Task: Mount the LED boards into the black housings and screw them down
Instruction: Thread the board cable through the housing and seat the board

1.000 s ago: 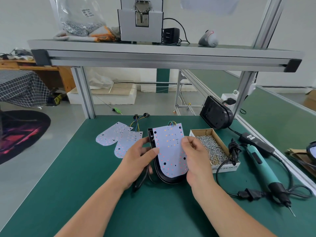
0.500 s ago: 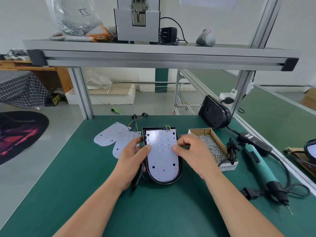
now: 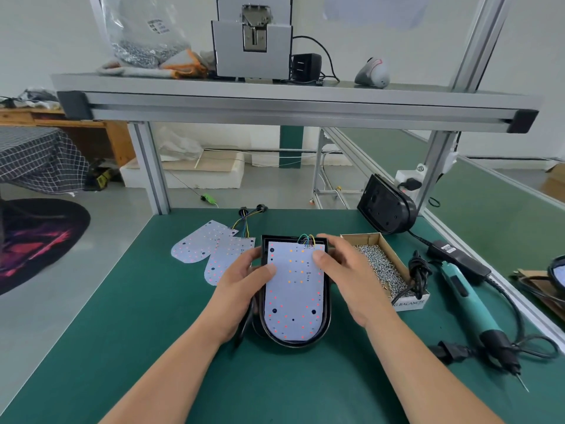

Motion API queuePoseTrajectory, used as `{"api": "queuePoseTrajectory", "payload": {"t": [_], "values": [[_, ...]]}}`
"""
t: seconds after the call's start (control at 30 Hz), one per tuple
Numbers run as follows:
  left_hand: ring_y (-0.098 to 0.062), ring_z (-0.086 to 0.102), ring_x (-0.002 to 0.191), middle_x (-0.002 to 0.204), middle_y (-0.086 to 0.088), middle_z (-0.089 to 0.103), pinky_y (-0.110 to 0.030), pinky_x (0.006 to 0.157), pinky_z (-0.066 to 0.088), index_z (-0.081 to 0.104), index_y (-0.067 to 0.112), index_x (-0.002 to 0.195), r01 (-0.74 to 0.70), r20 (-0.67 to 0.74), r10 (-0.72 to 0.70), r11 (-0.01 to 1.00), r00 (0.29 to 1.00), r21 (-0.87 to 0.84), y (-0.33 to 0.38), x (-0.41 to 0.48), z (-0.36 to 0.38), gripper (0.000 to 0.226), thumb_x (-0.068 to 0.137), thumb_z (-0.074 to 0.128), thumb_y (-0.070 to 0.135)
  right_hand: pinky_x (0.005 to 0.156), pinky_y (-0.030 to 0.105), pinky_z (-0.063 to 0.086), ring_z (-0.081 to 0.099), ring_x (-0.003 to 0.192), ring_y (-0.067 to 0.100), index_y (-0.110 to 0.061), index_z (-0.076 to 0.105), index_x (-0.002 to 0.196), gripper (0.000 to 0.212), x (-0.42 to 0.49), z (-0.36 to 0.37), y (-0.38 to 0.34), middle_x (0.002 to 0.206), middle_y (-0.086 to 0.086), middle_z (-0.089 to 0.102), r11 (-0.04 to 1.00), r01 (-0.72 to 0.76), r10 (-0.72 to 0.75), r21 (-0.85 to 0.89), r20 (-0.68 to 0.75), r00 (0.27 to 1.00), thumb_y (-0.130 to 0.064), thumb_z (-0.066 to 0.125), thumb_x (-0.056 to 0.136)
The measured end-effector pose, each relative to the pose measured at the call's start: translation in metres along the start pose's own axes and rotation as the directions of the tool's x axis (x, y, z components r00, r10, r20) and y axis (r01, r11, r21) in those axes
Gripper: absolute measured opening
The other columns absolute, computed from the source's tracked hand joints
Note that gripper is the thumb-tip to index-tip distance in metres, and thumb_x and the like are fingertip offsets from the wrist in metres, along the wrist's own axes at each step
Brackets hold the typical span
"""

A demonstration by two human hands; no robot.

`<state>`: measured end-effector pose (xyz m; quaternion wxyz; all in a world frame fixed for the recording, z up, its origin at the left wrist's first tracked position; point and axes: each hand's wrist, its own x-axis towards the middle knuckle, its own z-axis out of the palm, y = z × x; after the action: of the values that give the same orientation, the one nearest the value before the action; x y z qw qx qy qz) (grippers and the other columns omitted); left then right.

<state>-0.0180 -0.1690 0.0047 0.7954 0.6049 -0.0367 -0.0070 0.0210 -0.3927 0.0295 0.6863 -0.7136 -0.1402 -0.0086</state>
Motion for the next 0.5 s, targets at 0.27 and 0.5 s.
{"api": "queuePoseTrajectory", "payload": {"t": [0.27,0.5], "values": [[-0.042,0.072,0.116,0.125,-0.020,0.075,-0.055,0.101,0.058,0.068,0.021,0.130,0.017,0.008,-0.017,1.000,1.000,0.006,0.0041,-0.0016,0.0027,0.040,0.093,0.077,0.031,0.082,0.039,0.049,0.064,0.091,0.015,-0.025,0.076,0.115,0.034,-0.0012,-0.0004,-0.0057,0.102,0.004,0.073,0.995,-0.033,0.032,0.097,0.007,0.999,-0.041,0.073,0.085],[-0.041,0.068,0.125,0.135,-0.020,0.070,-0.051,0.104,0.057,0.065,0.011,0.137,0.046,0.148,-0.041,0.999,0.988,-0.027,0.0100,-0.0077,0.0044,0.040,0.099,0.069,0.024,0.086,0.039,0.055,0.068,0.103,0.030,-0.016,0.079,0.112,0.034,0.0042,0.0001,-0.0026,0.116,0.012,0.077,0.941,-0.247,0.245,0.229,0.039,0.969,-0.037,0.068,0.087]]}}
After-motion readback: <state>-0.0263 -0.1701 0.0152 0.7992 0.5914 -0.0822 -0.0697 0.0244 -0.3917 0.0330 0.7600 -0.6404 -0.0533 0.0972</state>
